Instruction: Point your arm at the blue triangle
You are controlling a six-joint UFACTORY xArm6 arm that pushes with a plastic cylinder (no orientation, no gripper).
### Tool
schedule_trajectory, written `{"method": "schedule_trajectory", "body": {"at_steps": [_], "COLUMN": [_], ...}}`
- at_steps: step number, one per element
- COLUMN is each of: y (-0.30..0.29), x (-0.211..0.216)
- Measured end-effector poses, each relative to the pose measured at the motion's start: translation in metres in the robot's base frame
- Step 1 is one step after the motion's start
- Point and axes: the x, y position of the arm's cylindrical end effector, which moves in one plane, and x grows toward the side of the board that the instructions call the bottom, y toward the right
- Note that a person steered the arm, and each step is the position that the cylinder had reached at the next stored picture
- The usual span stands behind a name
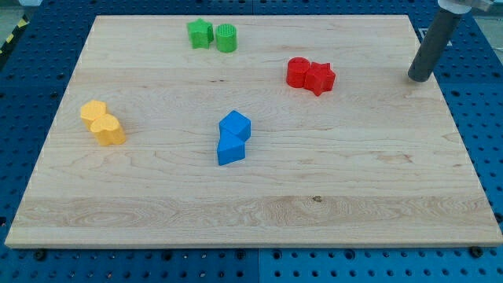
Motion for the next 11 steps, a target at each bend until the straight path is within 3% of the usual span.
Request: {"method": "schedule_trajectory", "body": {"at_steps": [1, 2, 4, 5, 9, 11], "y": [0.000, 0.003, -0.082, -0.134, -0.338, -0.357], "x": [0.000, 0.039, 0.173, 0.189, 0.196, 0.153]}}
